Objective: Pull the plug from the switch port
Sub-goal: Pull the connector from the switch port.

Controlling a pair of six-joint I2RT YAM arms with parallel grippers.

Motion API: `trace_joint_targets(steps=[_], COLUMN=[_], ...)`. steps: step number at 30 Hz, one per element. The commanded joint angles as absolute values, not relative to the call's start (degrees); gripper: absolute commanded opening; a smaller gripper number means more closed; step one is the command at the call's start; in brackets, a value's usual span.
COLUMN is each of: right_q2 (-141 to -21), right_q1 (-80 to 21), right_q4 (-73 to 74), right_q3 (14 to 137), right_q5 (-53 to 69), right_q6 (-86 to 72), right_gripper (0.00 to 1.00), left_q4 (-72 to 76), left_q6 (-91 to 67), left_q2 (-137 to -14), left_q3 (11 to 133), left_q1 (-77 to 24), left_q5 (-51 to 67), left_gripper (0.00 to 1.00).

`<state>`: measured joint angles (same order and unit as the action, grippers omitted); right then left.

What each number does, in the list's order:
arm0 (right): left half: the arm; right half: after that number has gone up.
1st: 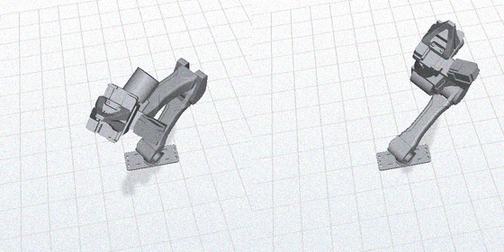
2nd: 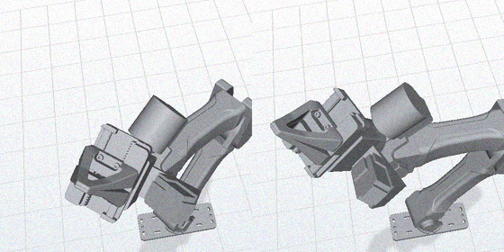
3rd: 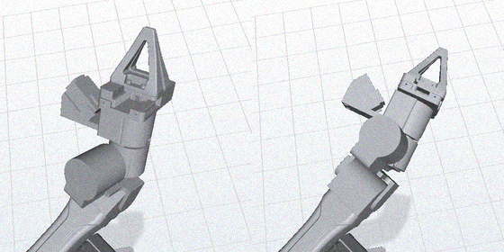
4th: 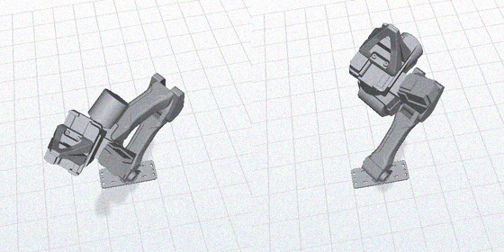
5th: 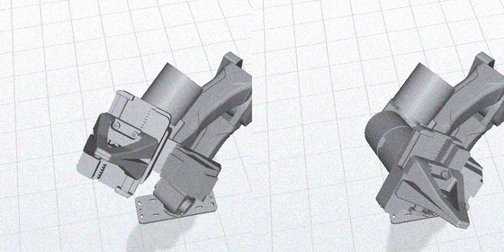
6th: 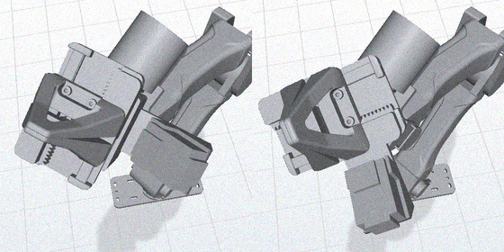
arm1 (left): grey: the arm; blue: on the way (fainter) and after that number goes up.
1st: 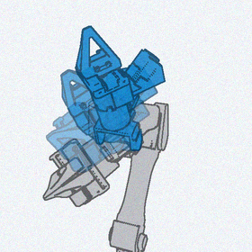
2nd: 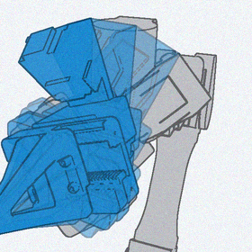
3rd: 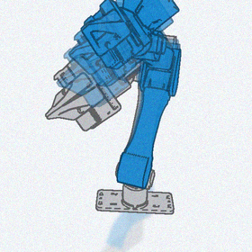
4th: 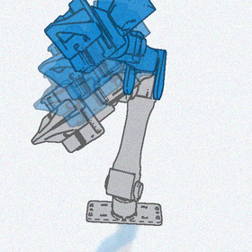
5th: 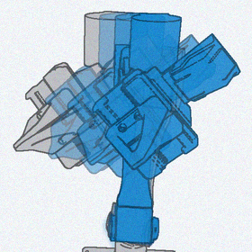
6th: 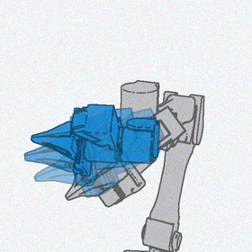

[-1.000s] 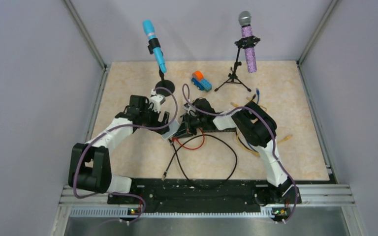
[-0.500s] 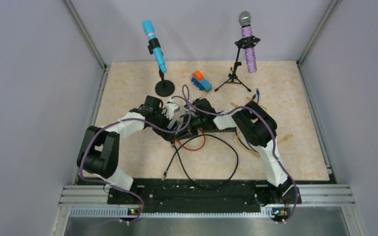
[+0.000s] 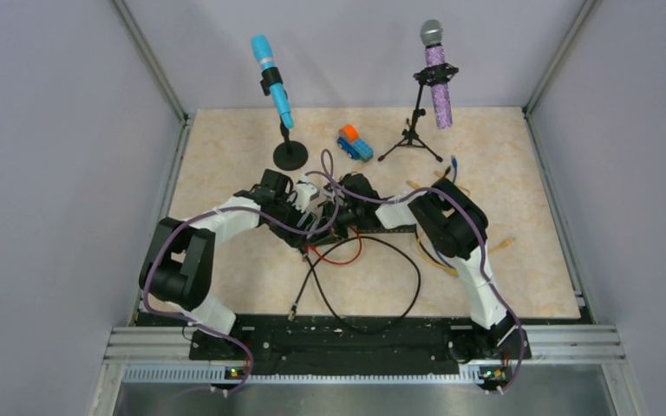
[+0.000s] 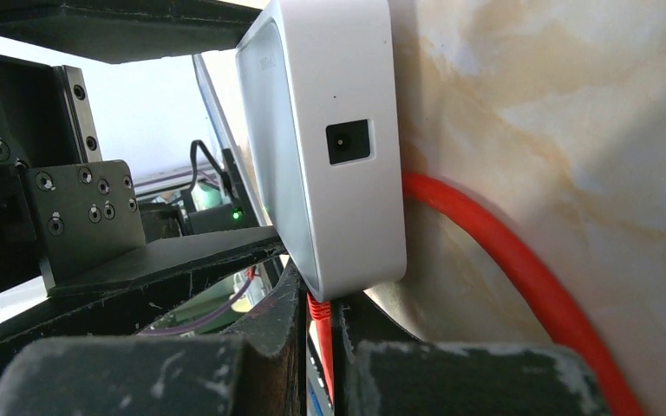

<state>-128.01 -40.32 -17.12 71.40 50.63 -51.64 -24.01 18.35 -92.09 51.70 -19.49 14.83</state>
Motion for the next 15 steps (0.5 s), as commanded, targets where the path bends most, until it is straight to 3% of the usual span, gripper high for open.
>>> trace_joint_targets(steps=[1,15], right_q2=[-125.6,-122.2], right_q1=[-40.1,-40.2], right_q4=[-16.6,-16.3], right_q3=[71.7,65.9], right_q5=[50.0,49.0], right_q6=[-50.8,-48.4], right_gripper=[0.0,0.0], left_q4=[-23.7,-23.3], left_q6=[17.2,18.0], left_q2=[-90.0,-89.3], left_q3=[50.2,49.5], left_q1=[-18.9,-18.2], left_q5=[6.4,4.5], left_gripper=[0.72,0.7])
